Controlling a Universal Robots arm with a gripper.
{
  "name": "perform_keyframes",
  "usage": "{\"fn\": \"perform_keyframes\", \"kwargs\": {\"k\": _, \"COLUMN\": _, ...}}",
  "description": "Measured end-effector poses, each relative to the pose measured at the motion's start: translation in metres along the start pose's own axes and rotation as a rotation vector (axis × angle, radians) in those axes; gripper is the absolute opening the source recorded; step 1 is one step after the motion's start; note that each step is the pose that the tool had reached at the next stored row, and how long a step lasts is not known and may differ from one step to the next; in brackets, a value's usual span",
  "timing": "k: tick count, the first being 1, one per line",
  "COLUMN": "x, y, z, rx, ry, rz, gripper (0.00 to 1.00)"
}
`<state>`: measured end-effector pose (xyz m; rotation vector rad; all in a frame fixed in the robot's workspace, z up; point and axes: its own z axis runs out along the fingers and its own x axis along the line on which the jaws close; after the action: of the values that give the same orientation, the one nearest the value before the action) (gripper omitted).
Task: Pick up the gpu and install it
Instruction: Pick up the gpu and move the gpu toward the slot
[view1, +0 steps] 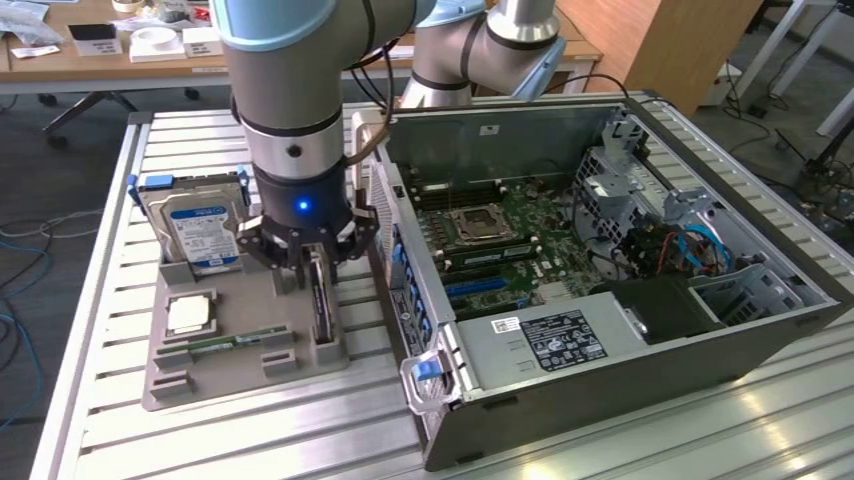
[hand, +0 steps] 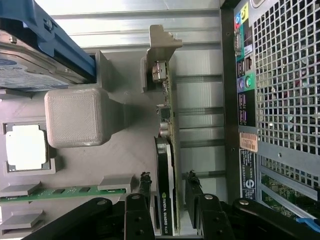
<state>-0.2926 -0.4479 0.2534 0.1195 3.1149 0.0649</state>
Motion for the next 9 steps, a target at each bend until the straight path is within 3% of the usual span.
{"fn": "perform_keyframes", "kwargs": {"k": 9, "x": 0.0, "y": -0.0006, "z": 0.0128, "rx": 0.0, "ry": 0.0, "rz": 0.0, "gripper": 0.42}}
